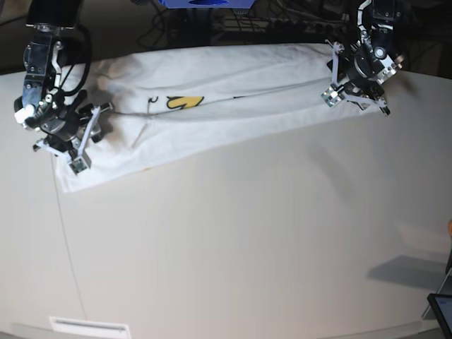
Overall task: Fold the T-shirt properly
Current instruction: 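Release the fabric and reposition both grippers along the folded edge, then press the left gripper onto the shirt and smooth the fold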
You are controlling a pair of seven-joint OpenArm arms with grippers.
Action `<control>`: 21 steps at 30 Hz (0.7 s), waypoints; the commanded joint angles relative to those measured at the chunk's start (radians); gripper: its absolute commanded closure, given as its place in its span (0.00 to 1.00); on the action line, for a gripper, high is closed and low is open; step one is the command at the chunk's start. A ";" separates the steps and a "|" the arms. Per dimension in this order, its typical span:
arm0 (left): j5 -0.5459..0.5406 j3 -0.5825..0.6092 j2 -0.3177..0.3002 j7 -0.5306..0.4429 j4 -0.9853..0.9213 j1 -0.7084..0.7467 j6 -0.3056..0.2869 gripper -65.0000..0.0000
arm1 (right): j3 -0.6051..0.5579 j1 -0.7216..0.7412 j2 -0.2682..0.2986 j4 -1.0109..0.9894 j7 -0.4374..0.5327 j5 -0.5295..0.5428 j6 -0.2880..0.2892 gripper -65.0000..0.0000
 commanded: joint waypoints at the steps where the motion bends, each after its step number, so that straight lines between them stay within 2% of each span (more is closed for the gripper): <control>1: 0.039 0.003 -0.011 0.003 -0.014 -0.001 0.007 0.58 | 0.002 0.010 0.009 -0.016 -0.005 -0.010 0.000 0.61; 7: 0.148 0.089 -0.003 0.003 -0.149 -0.114 0.007 0.58 | 0.002 0.038 0.032 -0.136 0.045 -0.011 0.000 0.61; 11: 0.165 0.157 -0.002 0.003 -0.235 -0.197 0.007 0.58 | 0.003 0.056 0.038 -0.183 0.060 -0.011 0.000 0.61; 13: 0.167 0.190 0.018 0.006 -0.253 -0.246 0.007 0.58 | 0.003 0.075 0.062 -0.216 0.062 -0.011 0.000 0.61; 17: 0.168 0.262 0.060 0.100 -0.274 -0.364 0.007 0.58 | 0.003 0.116 0.095 -0.298 0.102 -0.011 0.000 0.61; 21: 0.168 0.376 0.081 0.146 -0.288 -0.470 0.007 0.58 | 0.005 0.151 0.104 -0.389 0.133 -0.011 0.000 0.61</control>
